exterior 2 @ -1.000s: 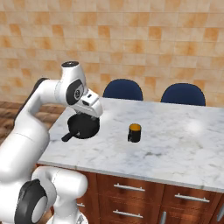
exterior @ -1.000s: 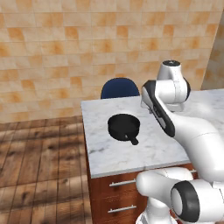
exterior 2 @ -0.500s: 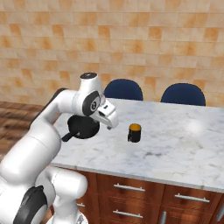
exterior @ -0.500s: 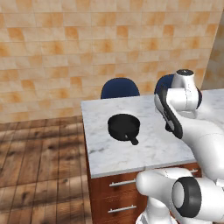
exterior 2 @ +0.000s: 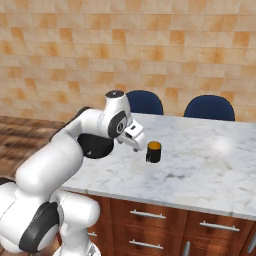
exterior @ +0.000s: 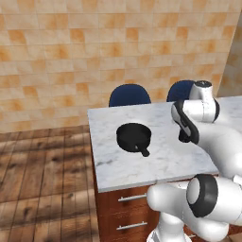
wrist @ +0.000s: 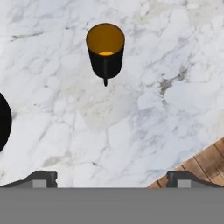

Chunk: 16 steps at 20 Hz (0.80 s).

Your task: Pick the mug and saucepan and place them in the sink. Then turn on the water.

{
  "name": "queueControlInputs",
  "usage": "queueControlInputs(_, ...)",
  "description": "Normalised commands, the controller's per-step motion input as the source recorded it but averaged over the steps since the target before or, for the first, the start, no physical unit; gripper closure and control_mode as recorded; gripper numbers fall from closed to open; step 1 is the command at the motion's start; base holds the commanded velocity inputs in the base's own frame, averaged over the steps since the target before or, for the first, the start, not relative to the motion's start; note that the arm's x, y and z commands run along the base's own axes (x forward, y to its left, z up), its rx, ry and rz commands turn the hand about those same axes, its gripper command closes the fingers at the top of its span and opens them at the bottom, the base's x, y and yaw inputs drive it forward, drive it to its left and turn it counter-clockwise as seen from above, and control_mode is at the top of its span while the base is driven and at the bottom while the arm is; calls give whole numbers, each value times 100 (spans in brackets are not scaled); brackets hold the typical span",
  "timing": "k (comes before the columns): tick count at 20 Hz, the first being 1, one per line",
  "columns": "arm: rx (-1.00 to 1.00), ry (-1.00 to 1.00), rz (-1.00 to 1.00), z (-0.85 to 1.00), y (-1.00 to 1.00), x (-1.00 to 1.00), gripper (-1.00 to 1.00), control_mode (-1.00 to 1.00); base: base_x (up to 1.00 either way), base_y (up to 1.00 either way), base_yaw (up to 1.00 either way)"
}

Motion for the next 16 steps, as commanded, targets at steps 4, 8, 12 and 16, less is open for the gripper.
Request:
queueControlInputs(4, 0, 0, -2, -23, -20, 26, -100, -100, 0, 0, 0)
queueControlInputs(8, 0, 0, -1, -30, -9, 19, -100, -100, 0, 0, 0)
queueControlInputs(12, 0, 0, -1, -30, -9, 21, -100, -100, 0, 0, 0)
queueControlInputs(16, 0, 0, -1, -23, -12, 23, -100, -100, 0, 0, 0)
